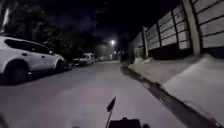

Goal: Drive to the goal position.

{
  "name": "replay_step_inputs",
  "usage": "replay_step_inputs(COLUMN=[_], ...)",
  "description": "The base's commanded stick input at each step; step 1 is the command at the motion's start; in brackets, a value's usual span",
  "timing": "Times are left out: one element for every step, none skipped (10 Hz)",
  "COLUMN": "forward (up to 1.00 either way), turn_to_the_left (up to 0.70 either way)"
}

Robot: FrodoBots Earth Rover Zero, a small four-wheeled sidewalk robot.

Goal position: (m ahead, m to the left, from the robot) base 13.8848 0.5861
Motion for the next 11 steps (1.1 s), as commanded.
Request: replay_step_inputs(forward=[0.5, 0.5, 0.5, 0.5, 0.5, 0.5, 0.5, 0.5, 0.5, 0.5, 0.5], turn_to_the_left=[0.0, 0.0, 0.0, 0.0, 0.0, 0.0, -0.38, -0.5, -0.5, 0.0, 0.0])
